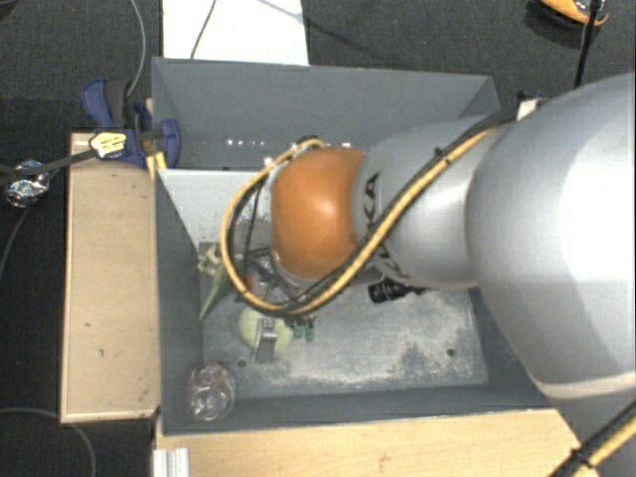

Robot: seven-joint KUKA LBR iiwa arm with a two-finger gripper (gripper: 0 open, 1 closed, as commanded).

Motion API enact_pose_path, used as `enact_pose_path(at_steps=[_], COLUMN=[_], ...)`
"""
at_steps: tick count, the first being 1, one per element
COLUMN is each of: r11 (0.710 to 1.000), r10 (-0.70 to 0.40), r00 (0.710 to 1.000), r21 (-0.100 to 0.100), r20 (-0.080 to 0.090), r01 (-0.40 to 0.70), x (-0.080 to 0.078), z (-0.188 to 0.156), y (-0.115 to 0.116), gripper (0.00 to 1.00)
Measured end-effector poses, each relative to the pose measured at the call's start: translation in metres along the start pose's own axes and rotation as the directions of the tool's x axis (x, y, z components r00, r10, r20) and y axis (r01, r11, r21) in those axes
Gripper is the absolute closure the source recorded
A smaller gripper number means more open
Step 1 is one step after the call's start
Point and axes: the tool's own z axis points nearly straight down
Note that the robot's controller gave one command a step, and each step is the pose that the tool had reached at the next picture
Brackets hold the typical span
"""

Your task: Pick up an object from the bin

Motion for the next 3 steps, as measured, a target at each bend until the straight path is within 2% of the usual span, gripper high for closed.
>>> enact_pose_path(at_steps=[1, 2, 3], r11=[0.999, 1.0, 0.992], r10=[0.044, 0.018, 0.124], r00=[0.999, 1.0, 0.992], r21=[0.0, -0.001, 0.0], r20=[0.001, 0.002, -0.001], r01=[-0.044, -0.018, -0.124], x=[-0.006, -0.01, -0.01], z=[0.042, 0.047, 0.046], y=[-0.011, -0.025, -0.034], gripper=[0.0, 0.0, 0.0])
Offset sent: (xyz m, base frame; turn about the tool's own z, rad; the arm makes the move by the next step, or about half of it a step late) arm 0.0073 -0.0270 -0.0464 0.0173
